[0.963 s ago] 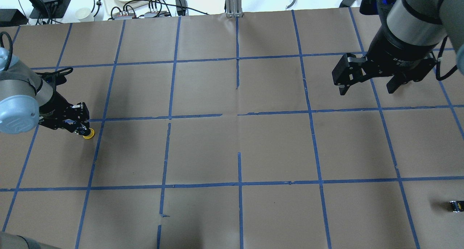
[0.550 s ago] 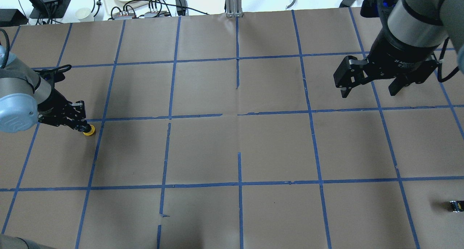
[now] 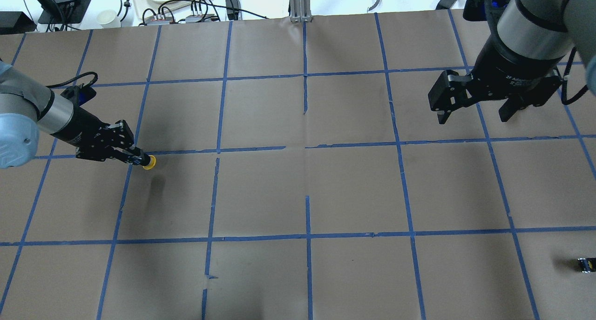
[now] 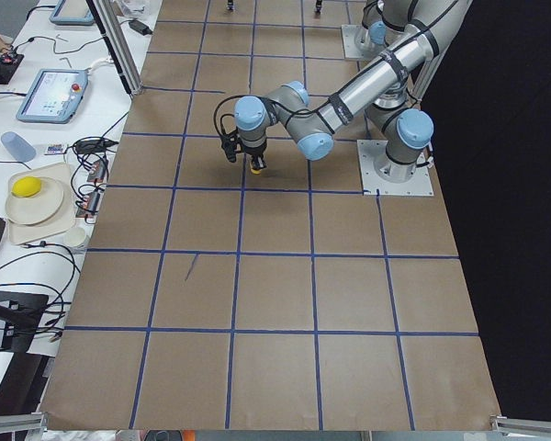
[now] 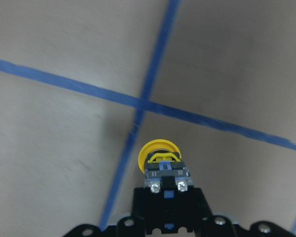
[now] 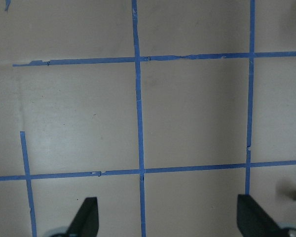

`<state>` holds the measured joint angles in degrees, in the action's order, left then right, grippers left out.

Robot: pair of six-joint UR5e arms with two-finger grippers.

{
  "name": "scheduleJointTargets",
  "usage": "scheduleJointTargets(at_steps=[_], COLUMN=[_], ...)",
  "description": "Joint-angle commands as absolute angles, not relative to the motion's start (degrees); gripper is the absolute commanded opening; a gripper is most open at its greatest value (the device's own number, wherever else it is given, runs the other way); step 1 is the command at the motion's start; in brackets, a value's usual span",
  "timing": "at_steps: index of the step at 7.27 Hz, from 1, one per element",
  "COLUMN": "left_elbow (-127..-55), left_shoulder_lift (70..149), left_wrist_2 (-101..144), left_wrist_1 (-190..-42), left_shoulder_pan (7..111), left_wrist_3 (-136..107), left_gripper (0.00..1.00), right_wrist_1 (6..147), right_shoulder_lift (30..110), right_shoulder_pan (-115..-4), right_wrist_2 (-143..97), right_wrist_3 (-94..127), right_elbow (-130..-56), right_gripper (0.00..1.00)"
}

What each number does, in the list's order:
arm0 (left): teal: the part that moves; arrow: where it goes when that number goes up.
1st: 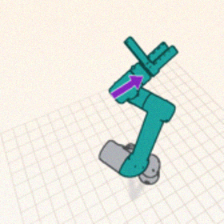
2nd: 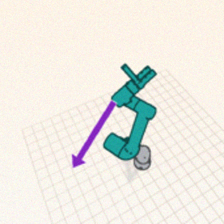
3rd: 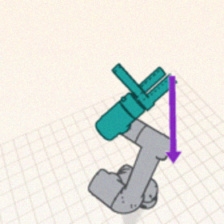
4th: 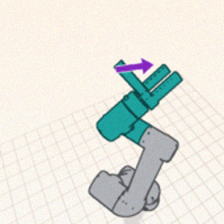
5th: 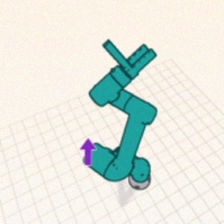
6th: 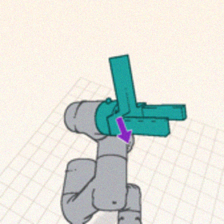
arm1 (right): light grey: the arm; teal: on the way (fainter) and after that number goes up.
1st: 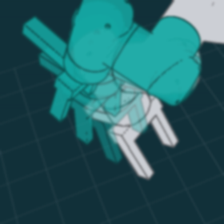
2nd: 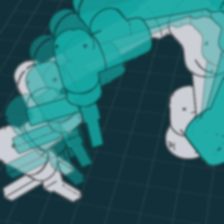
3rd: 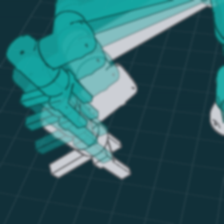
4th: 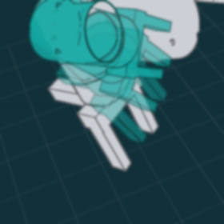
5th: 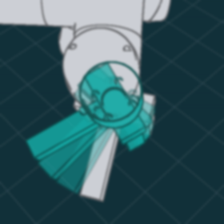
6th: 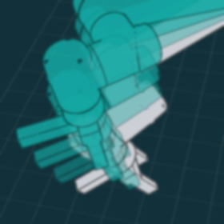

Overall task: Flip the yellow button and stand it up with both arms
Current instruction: 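Lift the yellow button with the left gripper toward the right gripper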

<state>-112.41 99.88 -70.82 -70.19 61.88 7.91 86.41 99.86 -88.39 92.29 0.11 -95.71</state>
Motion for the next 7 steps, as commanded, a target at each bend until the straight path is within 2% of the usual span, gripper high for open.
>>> scheduleJointTargets(at_steps=[1,3,5,7], left_elbow=[-116.26,-120.91,-124.00,-124.45], left_shoulder_lift=[98.88,98.88,98.70,99.66], left_wrist_2=[-48.99,-28.32,-10.12,3.02], left_wrist_1=[-76.27,-77.87,-77.78,-77.61], left_shoulder_pan=[62.93,68.60,76.86,82.77], left_wrist_3=[2.84,-1.56,-5.51,-9.46], left_gripper=[0.18,0.18,0.18,0.19], right_wrist_1=[86.14,86.04,85.87,85.69], right_shoulder_lift=[99.84,99.41,98.88,98.88], right_shoulder_pan=[-88.42,-88.16,-86.50,-83.60], right_wrist_2=[92.29,91.41,81.89,70.63], right_wrist_3=[0.18,1.65,13.22,21.14], right_elbow=[-95.80,-96.24,-95.89,-95.98], right_gripper=[1.00,1.00,1.00,1.00])
